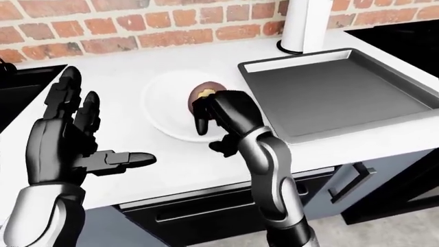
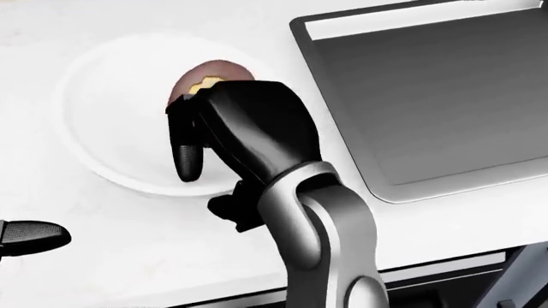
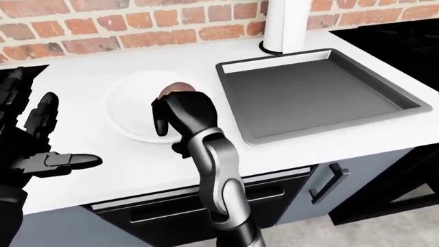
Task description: Pick up the bowl with donut and place it on the tray. Pick up the cupcake and place it on the tray.
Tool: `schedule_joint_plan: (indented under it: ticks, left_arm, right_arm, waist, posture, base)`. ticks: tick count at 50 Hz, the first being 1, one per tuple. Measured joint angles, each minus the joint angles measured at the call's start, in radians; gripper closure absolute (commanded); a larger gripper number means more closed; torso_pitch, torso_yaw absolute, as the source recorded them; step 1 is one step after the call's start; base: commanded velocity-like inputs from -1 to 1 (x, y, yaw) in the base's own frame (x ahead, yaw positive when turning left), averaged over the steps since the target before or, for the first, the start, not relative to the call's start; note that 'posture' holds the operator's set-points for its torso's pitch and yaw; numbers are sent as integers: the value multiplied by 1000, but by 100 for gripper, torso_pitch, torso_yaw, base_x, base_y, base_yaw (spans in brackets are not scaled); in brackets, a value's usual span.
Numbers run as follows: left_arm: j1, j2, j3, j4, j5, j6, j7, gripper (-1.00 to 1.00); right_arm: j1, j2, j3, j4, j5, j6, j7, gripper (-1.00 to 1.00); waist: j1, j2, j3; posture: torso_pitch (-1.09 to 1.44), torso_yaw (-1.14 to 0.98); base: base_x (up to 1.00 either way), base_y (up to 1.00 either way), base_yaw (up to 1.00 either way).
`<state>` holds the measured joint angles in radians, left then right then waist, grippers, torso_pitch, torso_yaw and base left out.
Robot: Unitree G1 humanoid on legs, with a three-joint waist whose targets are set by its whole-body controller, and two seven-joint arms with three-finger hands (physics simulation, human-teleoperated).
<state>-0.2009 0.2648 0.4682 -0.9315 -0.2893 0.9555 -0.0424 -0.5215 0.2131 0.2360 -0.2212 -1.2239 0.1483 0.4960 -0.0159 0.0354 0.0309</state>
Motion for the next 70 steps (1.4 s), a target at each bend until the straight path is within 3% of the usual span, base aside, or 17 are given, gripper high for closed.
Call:
schedule_joint_plan:
  ticks: [10,20,25,32,37,48,60,70]
  left_arm:
    - [8,-4,1,6,4,-7,-1,-100]
    - [8,-4,1,-2,6,-7,-1,-100]
    - [4,-2,12,-14,0,10,-2,-100]
    - [3,2,20,-12,-5,9,-1,-100]
    - [-10,10,24,-23,-12,33,7,-100]
    - [8,1,13,-15,-7,13,6,-100]
    - [15,-5,12,-12,4,-2,-1,-100]
    - [16,-6,23,-21,1,7,-5,-100]
  right_arm:
    - [-93,-17,-38,-86,4,66,140,100]
    - [-179,-62,-80,-184,15,124,206,100]
    - [-209,-111,-112,-197,35,139,225,100]
    - [-247,-224,-194,-229,82,194,238,100]
    - [-291,-314,-251,-267,128,252,237,100]
    - [-294,-449,-306,-220,211,282,177,100]
    - [-259,-511,-333,-136,262,261,105,100]
    - [-234,-525,-339,-122,237,261,68,100]
  waist:
    - [4,-4,11]
    - [4,-2,11]
    - [4,-3,15]
    - [7,-5,21]
    - [5,-7,22]
    - [5,-10,20]
    - [8,-14,21]
    - [8,-17,17]
  posture:
    - [0,0]
    - [0,0]
    - [0,0]
    - [0,0]
    - [0,0]
    - [0,0]
    - [0,0]
    - [0,0]
  base:
    - [0,0,0]
    - [0,0,0]
    - [0,0,0]
    - [0,0,0]
    - [0,0,0]
    - [0,0,0]
    - [0,0,0]
    - [0,0,0]
